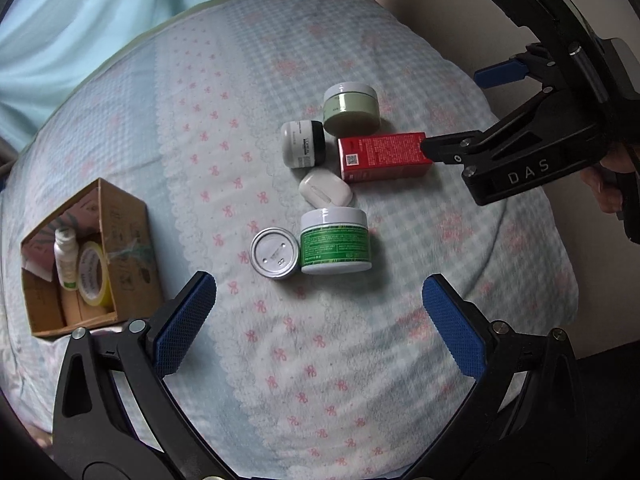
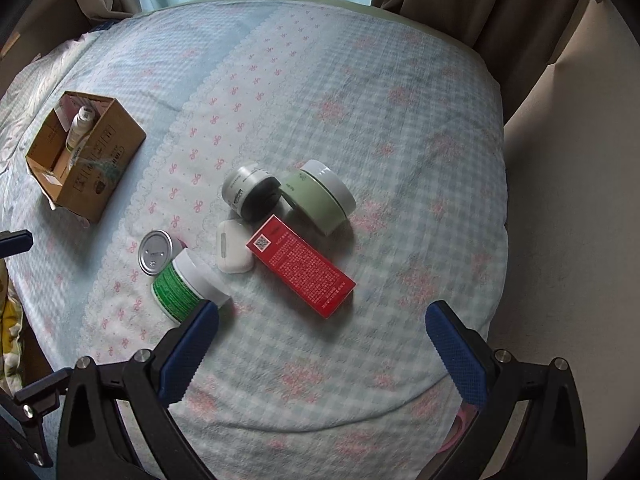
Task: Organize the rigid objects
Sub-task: 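Grasp the green-labelled white jar with left tool while right tool grasps the red carton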
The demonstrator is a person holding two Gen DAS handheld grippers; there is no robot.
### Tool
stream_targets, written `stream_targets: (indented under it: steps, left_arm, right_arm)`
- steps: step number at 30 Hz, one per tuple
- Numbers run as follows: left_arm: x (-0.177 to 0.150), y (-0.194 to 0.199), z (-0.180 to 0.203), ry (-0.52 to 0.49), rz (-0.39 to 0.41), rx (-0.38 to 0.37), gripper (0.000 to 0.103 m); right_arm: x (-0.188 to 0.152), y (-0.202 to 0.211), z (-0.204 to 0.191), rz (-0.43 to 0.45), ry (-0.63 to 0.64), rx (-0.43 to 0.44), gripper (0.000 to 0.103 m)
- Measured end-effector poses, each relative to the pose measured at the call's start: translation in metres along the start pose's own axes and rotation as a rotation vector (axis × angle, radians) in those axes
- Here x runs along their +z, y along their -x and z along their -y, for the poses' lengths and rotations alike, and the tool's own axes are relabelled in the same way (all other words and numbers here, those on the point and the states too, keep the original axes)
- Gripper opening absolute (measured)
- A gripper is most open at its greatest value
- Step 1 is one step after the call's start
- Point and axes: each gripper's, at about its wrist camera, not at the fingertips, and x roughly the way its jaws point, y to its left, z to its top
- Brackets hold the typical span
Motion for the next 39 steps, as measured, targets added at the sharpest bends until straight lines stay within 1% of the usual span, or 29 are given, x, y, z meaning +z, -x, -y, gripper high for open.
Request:
stream_targets:
  steps: [2,4,5,7,9,12,19,21,22,24,27,30,32,33,35,36,38,39]
  left_arm:
    - [0.007,-0.020,0.006,0.005,-0.019,-0.004,0.102]
    - [0.012,-0.040,0.010,0.021,-0.040,-0.016,0.101]
    - [0.015,-0.049,0.011,0.031,-0.049,-0.024,0.100]
    - [0.018,-0.065,0.013,0.048,-0.067,-0.042,0.098]
    - [0.021,-0.079,0.015,0.059,-0.086,-0.057,0.096]
    - [0.024,-0.097,0.014,0.075,-0.124,-0.071,0.092]
    - [0.033,-0.128,0.013,0.085,-0.223,-0.082,0.090]
    - [0.035,-0.134,0.013,0.083,-0.242,-0.072,0.090]
    - [0.035,-0.137,0.013,0.081,-0.254,-0.069,0.090]
    - [0.036,-0.141,0.014,0.076,-0.259,-0.073,0.090]
    - [0.038,-0.145,0.020,0.052,-0.268,-0.057,0.090]
    - [0.042,-0.149,0.024,0.055,-0.267,-0.061,0.089]
    - [0.043,-0.148,0.023,0.065,-0.272,-0.058,0.085]
    - [0.044,-0.148,0.022,0.075,-0.273,-0.055,0.079]
    - [0.046,-0.145,0.023,0.098,-0.285,-0.060,0.072]
    - [0.045,-0.144,0.020,0.111,-0.288,-0.064,0.068]
    - [0.045,-0.142,0.018,0.118,-0.289,-0.067,0.067]
    - [0.045,-0.143,0.020,0.103,-0.286,-0.061,0.067]
  right_arm:
    - [0.001,-0.015,-0.002,-0.014,0.061,-0.001,0.102]
    - [0.001,-0.032,-0.003,-0.037,0.127,0.004,0.096]
    - [0.001,-0.041,-0.004,-0.052,0.159,0.006,0.095]
    - [0.001,-0.058,-0.003,-0.080,0.208,0.024,0.087]
    - [0.002,-0.072,-0.003,-0.105,0.247,0.040,0.083]
    - [0.005,-0.088,-0.004,-0.121,0.293,0.067,0.079]
    - [0.010,-0.115,-0.012,-0.154,0.394,0.120,0.070]
    - [0.011,-0.120,-0.015,-0.156,0.428,0.129,0.068]
    - [0.012,-0.123,-0.017,-0.162,0.443,0.137,0.062]
    - [0.015,-0.129,-0.021,-0.169,0.472,0.144,0.057]
    - [0.019,-0.133,-0.027,-0.162,0.510,0.154,0.057]
    - [0.026,-0.136,-0.031,-0.159,0.518,0.166,0.055]
    - [0.029,-0.137,-0.032,-0.158,0.519,0.169,0.054]
    - [0.029,-0.137,-0.033,-0.157,0.520,0.169,0.054]
    - [0.028,-0.136,-0.033,-0.152,0.520,0.179,0.049]
    - [0.027,-0.135,-0.033,-0.152,0.519,0.182,0.044]
    - [0.031,-0.133,-0.036,-0.151,0.522,0.173,0.044]
    - [0.031,-0.133,-0.037,-0.150,0.521,0.171,0.044]
